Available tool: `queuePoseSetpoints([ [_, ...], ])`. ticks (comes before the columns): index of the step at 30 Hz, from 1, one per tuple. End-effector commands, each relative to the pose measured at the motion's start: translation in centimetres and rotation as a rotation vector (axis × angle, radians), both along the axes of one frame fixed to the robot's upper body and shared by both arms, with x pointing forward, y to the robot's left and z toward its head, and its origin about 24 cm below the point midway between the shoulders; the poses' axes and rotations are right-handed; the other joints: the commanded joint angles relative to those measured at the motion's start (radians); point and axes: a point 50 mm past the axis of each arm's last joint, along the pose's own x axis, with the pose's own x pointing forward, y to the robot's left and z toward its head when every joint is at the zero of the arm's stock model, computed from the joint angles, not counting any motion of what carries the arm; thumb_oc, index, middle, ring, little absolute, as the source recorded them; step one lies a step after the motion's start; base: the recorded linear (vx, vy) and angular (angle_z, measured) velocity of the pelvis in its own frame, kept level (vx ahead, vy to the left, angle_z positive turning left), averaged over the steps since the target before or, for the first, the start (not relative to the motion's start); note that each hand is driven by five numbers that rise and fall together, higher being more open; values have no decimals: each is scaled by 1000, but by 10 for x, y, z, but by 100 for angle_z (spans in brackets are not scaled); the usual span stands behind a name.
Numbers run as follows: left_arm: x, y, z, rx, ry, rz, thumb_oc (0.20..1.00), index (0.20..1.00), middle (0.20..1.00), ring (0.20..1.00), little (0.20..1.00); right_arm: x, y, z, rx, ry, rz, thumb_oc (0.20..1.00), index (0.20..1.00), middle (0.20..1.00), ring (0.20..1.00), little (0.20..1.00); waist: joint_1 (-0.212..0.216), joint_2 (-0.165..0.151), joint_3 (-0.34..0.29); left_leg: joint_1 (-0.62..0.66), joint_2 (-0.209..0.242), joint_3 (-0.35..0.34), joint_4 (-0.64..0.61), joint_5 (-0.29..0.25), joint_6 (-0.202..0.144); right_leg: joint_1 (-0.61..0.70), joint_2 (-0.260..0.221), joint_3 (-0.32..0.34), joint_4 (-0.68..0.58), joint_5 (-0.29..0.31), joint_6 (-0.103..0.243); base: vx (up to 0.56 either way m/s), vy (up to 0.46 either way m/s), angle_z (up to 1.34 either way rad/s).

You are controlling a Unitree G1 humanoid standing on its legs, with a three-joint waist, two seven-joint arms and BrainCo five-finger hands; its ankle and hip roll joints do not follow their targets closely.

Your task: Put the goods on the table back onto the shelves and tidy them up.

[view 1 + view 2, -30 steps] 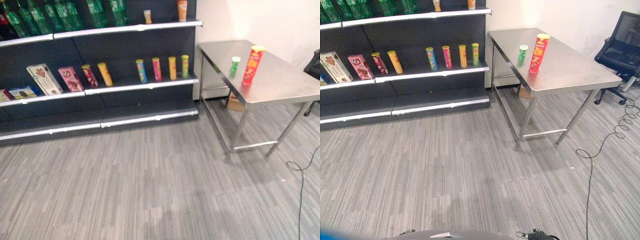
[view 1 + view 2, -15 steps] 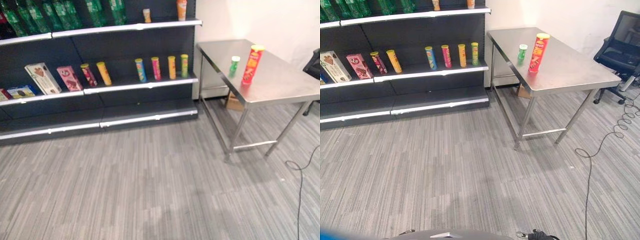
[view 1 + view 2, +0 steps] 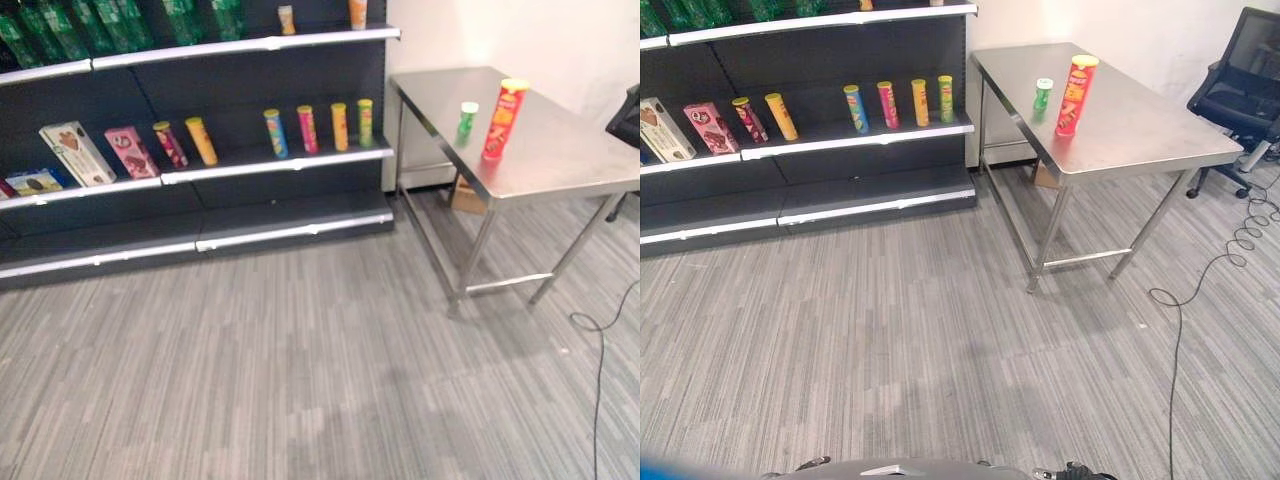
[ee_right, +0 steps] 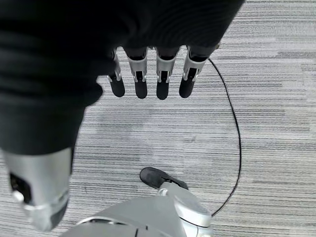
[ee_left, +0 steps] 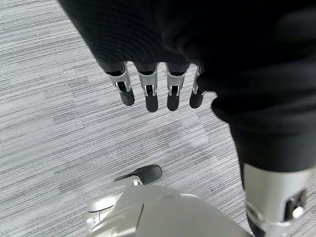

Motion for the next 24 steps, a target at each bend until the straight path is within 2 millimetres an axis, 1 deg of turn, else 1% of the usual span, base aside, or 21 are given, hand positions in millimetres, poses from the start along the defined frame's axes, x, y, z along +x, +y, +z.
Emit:
queuePoseSetpoints([
  [1,24,8,5,34,-46,0,1000,1000,1000,1000,1000,13,-13,5,-47,-9,53,1000,1000,1000,1000,1000,18,-42,11,12,22,12,5,-62,-51,-15,-60,-35,14,-58,86,6,-63,1],
  [4,27,12,7,34,-65,38,1000,1000,1000,1000,1000,13,-14,6,-46,-16,40,1000,1000,1000,1000,1000,20,-50,24,-3,31,-1,30,-64,-54,-18,-51,-33,17,-63,77,-7,-70,2],
  [5,29,13,7,32,-76,59,1000,1000,1000,1000,1000,15,-13,6,-44,-23,37,1000,1000,1000,1000,1000,21,-53,33,-28,35,-10,72,-76,-53,-27,-49,-29,29,-69,68,-61,-85,9],
  [7,34,17,9,29,-97,93,1000,1000,1000,1000,1000,22,-14,8,-45,-51,26,1000,1000,1000,1000,1000,28,-69,69,-123,23,-31,231,-107,-60,-51,-50,-20,61,-82,48,-108,-103,17],
  [8,42,17,12,30,-133,118,1000,1000,1000,1000,1000,31,-18,11,-59,-87,18,1000,1000,1000,1000,1000,41,-81,102,-220,-6,-72,331,-90,-67,-61,-56,-25,71,-91,36,-90,-69,17],
  [9,42,17,12,30,-134,119,1000,1000,1000,1000,1000,31,-18,11,-59,-87,18,1000,1000,1000,1000,1000,39,-80,101,-225,-6,-75,336,-92,-67,-63,-55,-28,72,-91,36,-18,-38,17],
  [10,44,16,12,20,-144,144,1000,1000,1000,1000,1000,33,-20,12,-64,-98,12,1000,1000,1000,1000,1000,47,-78,104,-268,-20,-91,318,-78,-63,-58,-51,-32,65,-97,37,176,-1,8],
  [11,40,16,11,16,-139,178,1000,1000,1000,1000,1000,37,-20,13,-61,-114,18,1000,1000,1000,1000,1000,64,-77,104,-337,-29,-112,257,-16,-63,-41,-38,-36,53,-109,42,179,-2,17],
  [12,40,16,11,16,-139,178,1000,1000,1000,1000,1000,37,-20,13,-61,-114,18,1000,1000,1000,1000,1000,64,-78,104,-336,-30,-112,256,-15,-63,-41,-38,-37,53,-110,42,206,6,24],
  [13,39,16,10,16,-137,188,1000,1000,1000,1000,1000,41,-18,14,-61,-125,26,1000,1000,1000,1000,1000,74,-76,107,-371,-24,-122,225,35,-70,-29,-30,-33,48,-119,41,270,58,20],
  [14,38,18,11,19,-142,205,1000,1000,1000,1000,1000,48,-16,15,-59,-150,34,1000,1000,1000,1000,1000,95,-70,112,-416,-6,-136,123,87,-81,3,-16,-4,33,-142,38,506,153,5],
  [15,36,19,10,26,-136,208,1000,1000,1000,1000,1000,53,-15,17,-57,-172,27,1000,1000,1000,1000,1000,104,-63,109,-450,13,-130,62,121,-99,36,-8,24,22,-163,44,574,211,-5],
  [16,31,20,9,28,-122,215,1000,1000,1000,1000,1000,54,-13,16,-50,-178,25,1000,1000,1000,1000,1000,112,-63,104,-447,29,-105,53,134,-103,62,-11,42,16,-173,50,534,246,-27],
  [17,25,21,8,29,-107,226,1000,1000,1000,1000,1000,54,-10,15,-41,-175,34,1000,1000,1000,1000,1000,122,-60,93,-422,38,-98,49,139,-95,82,-14,63,15,-180,56,567,308,-73],
  [18,22,22,8,35,-97,231,1000,1000,1000,1000,1000,52,-5,13,-29,-166,42,1000,1000,1000,1000,1000,126,-60,70,-413,35,-90,71,165,-87,107,-33,76,18,-190,65,568,320,-141],
  [19,21,25,9,43,-96,230,1000,1000,1000,1000,1000,51,-2,12,-21,-160,48,1000,1000,1000,1000,1000,128,-67,60,-414,26,-87,91,159,-77,107,-48,81,34,-195,70,686,383,-135],
  [20,26,29,11,54,-102,208,1000,1000,1000,1000,1000,55,4,11,-5,-165,61,1000,1000,1000,1000,1000,128,-86,37,-407,6,-68,118,134,-55,91,-78,85,98,-193,93,517,291,-102],
  [22,32,31,13,56,-119,190,1000,1000,1000,1000,1000,55,6,11,3,-164,59,1000,1000,1000,1000,1000,124,-92,22,-388,-11,-50,124,104,-33,61,-95,79,181,-179,110,386,267,-37],
  [23,36,33,14,60,-127,176,1000,1000,1000,1000,1000,58,6,12,7,-176,54,1000,1000,1000,1000,1000,119,-92,19,-372,-21,-40,123,83,-20,36,-102,77,243,-159,123,265,267,-20],
  [24,40,35,16,64,-136,159,1000,1000,1000,1000,1000,62,6,13,11,-192,47,1000,1000,1000,1000,1000,113,-92,22,-356,-34,-25,128,62,-4,0,-118,67,324,-118,140,219,273,-10],
])
